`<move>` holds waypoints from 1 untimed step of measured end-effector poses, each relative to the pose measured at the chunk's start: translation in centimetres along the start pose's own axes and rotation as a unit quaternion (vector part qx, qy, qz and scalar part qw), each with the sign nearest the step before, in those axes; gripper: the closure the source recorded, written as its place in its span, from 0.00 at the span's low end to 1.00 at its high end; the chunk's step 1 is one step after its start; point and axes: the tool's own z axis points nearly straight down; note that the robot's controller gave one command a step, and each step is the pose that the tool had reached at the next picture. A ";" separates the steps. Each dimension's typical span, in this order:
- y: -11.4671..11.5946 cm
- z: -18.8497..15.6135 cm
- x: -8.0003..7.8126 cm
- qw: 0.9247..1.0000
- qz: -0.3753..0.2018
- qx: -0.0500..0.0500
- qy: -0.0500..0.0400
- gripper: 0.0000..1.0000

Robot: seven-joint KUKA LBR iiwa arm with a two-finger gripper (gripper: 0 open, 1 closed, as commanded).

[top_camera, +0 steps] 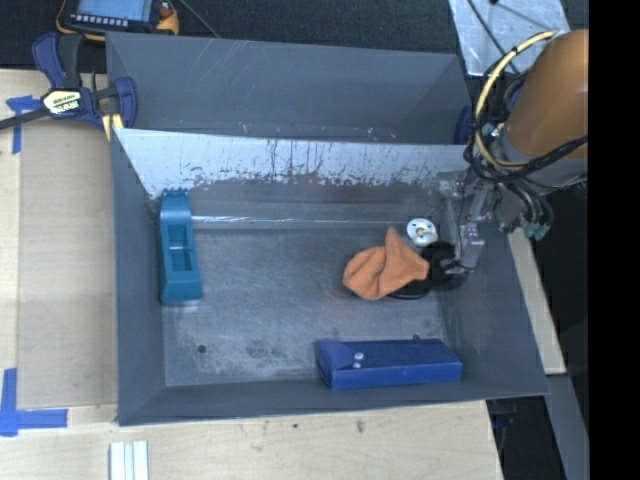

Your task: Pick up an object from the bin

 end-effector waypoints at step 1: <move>0.0 -0.5 -0.1 1.000 -0.001 0.001 -0.004 0.00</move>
Offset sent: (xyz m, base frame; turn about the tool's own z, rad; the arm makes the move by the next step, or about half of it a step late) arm 0.0081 0.0397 -0.0778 0.2926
